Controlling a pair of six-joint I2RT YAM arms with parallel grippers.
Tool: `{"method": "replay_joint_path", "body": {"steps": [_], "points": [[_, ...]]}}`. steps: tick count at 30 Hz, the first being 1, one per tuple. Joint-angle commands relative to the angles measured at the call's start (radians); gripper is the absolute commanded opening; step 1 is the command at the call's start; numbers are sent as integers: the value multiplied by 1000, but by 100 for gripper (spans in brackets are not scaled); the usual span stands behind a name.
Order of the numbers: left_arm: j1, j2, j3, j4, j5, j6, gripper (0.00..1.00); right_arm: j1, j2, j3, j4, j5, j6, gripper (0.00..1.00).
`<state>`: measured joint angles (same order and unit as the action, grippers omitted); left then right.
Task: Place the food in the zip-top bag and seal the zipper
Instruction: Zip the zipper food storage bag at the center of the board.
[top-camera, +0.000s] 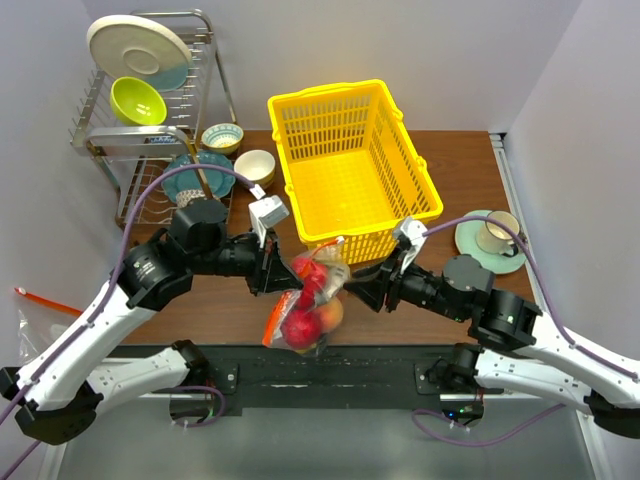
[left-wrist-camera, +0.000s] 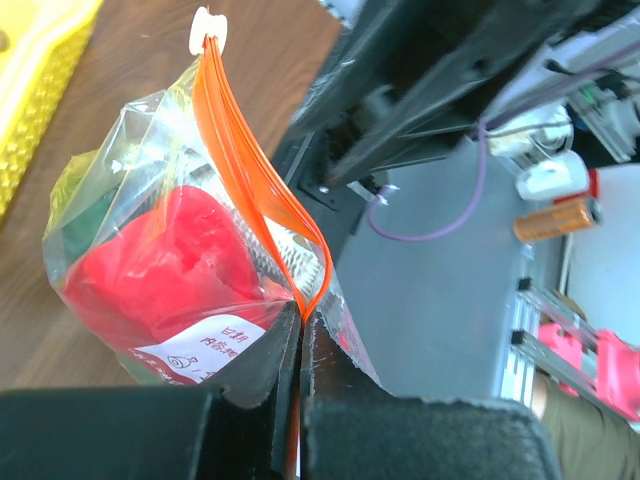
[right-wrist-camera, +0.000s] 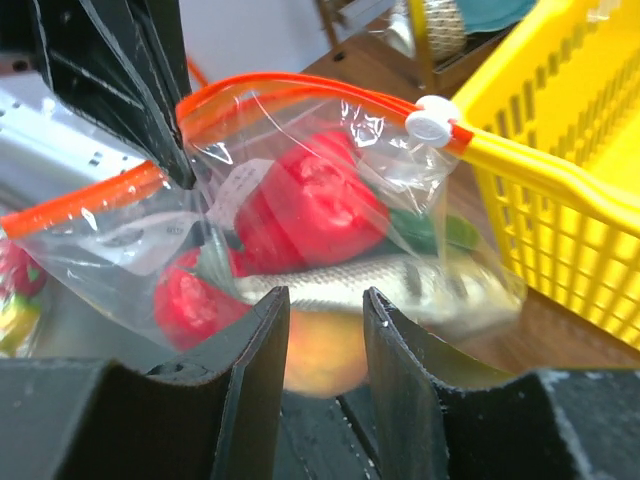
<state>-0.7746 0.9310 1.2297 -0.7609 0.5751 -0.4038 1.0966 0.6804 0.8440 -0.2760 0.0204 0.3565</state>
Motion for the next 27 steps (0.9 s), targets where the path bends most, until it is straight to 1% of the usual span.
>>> {"method": "replay_joint_path", "body": {"steps": [1,3,5,8,10,12,13,19,24,27], "points": [[0,-46,82,35,126,16,0,-3,11,-19,153,-118,-59,40],[0,-55,94,38,158,13,0,-4,2,-37,201,-140,-62,47],[0,-67,99,44,178,10,0,-4,-4,-43,228,-155,-68,57],[1,-83,97,54,219,2,0,-3,-5,-43,264,-178,-85,59],[0,-83,99,51,242,2,0,-3,-1,-37,273,-177,-91,66],[1,-89,100,51,261,0,0,-4,7,-23,271,-178,-105,69],[0,-92,100,54,265,-1,0,-4,11,-20,273,-189,-109,72],[0,-109,97,67,305,-1,0,-3,27,3,310,-212,-146,74],[1,-121,86,80,338,-9,0,-4,33,26,330,-229,-165,65],[1,-129,74,77,342,-9,0,-4,51,55,319,-250,-172,64]]}}
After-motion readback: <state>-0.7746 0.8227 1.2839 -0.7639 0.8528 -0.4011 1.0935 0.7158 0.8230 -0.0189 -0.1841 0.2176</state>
